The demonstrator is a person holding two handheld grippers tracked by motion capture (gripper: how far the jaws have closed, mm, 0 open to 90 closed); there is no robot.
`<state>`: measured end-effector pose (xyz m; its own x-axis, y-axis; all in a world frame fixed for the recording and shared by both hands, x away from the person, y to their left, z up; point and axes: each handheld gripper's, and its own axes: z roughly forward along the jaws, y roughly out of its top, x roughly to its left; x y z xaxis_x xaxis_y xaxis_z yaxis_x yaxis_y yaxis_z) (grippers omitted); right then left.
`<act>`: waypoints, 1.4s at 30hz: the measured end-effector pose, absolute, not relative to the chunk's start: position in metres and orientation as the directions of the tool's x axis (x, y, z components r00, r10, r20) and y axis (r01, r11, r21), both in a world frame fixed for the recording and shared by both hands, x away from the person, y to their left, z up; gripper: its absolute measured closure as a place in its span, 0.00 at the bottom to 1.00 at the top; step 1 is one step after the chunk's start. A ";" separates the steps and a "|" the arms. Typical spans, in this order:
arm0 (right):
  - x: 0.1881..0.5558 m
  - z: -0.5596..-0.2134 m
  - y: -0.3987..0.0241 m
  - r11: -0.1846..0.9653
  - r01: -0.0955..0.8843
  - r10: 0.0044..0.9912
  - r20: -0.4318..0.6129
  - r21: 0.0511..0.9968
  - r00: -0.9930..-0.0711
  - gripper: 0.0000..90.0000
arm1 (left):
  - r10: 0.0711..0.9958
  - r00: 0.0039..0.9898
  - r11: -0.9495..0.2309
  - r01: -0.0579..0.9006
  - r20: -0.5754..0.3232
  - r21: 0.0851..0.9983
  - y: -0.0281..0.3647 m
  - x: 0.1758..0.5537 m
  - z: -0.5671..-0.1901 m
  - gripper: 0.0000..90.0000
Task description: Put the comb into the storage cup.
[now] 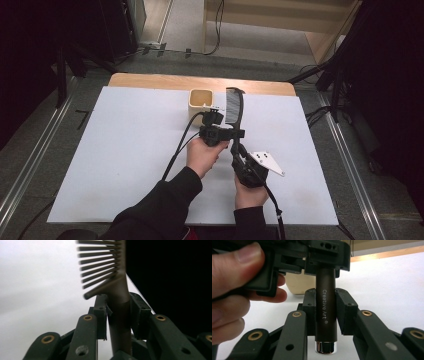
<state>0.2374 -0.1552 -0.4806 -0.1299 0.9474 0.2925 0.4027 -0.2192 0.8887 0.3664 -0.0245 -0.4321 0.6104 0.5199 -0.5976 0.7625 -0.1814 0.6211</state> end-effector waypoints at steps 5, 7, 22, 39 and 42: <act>0.237 -0.477 -0.155 -0.207 0.410 0.948 0.285 0.888 -0.139 0.77 | 0.494 0.599 -0.168 0.777 -0.630 0.607 -0.022 0.368 -0.431 0.81; 0.238 -0.477 -0.155 -0.195 0.411 0.949 0.277 0.890 -0.148 0.76 | 0.491 0.599 -0.170 0.778 -0.632 0.604 -0.020 0.369 -0.431 0.81; 0.247 -0.475 -0.163 -0.140 0.493 0.906 0.312 0.859 -0.285 0.45 | 0.583 0.632 -0.217 0.726 -0.510 0.652 -0.008 0.373 -0.426 0.81; 0.257 -0.469 -0.164 -0.003 0.577 0.855 0.301 0.817 -0.422 0.39 | 0.632 0.656 -0.271 0.685 -0.412 0.676 0.017 0.377 -0.422 0.81; 0.259 -0.471 -0.163 0.014 0.590 0.846 0.305 0.807 -0.438 0.38 | 0.636 0.655 -0.273 0.686 -0.408 0.674 0.023 0.378 -0.422 0.81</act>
<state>0.2590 -0.1631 -0.4706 -0.4381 0.8456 0.3051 0.5897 0.0142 0.8075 0.3782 0.0233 -0.4223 0.6546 0.6364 -0.4079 0.6859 -0.2733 0.6744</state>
